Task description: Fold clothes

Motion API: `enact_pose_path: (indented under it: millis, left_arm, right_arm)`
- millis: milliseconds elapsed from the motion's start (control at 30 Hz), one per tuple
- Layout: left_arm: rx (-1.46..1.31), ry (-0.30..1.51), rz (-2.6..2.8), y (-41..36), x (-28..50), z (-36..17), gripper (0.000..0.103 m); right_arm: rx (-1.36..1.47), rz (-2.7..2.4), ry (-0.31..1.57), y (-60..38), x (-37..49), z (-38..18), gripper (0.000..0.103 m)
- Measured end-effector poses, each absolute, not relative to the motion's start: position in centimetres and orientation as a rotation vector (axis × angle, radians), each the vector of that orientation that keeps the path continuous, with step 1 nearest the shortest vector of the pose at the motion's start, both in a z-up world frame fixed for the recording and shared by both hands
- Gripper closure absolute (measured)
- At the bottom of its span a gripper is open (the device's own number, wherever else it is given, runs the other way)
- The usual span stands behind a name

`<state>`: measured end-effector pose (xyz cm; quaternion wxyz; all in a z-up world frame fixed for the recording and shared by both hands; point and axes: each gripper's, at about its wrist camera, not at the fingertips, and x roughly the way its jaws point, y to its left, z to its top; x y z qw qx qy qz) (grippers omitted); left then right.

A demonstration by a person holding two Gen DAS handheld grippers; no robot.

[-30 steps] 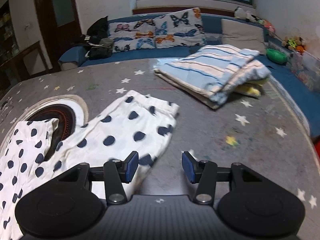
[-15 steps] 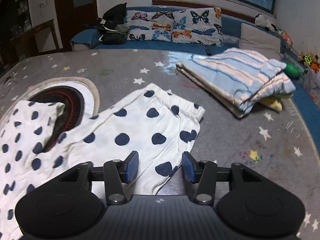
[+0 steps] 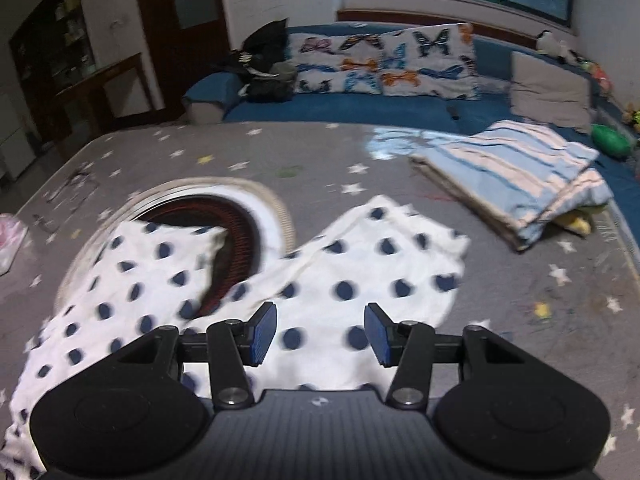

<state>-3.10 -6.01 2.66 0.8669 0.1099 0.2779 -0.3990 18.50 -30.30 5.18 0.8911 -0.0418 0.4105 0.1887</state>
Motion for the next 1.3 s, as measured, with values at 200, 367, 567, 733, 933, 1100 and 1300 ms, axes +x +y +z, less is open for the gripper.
enact_pose_path:
  millis: [200,367,567,733,933,1100,1300]
  left_arm:
    - [0.206,0.568,-0.719,-3.4,-1.9,3.3,0.041]
    - [0.155,0.663,-0.601,-1.2,0.0,1.1,0.048]
    - [0.124,0.737,-0.514,1.0,0.3,-1.1,0.057]
    - [0.118,0.767,-0.475,2.5,-0.1,-1.6,0.066]
    - [0.133,0.74,-0.472,2.6,-0.1,-0.1,0.064]
    - [0.132,0.668,-0.411,2.3,2.7,2.0,0.056]
    - [0.087,0.662,-0.269,2.4,9.8,2.1,0.052]
  right_arm:
    - [-0.152,0.481,0.896,-26.8,16.1,4.3,0.054]
    - [-0.199,0.559,0.921,-24.0,13.9,2.8,0.054]
    - [-0.194,0.612,0.957,-22.2,13.0,0.9,0.054]
    - [-0.22,0.611,0.974,-21.8,12.9,0.2,0.053]
    - [-0.214,0.629,0.929,-21.6,12.9,1.8,0.053]
    - [-0.183,0.666,0.905,-20.3,13.4,2.3,0.053]
    - [-0.15,0.695,0.926,-19.2,14.1,1.2,0.053]
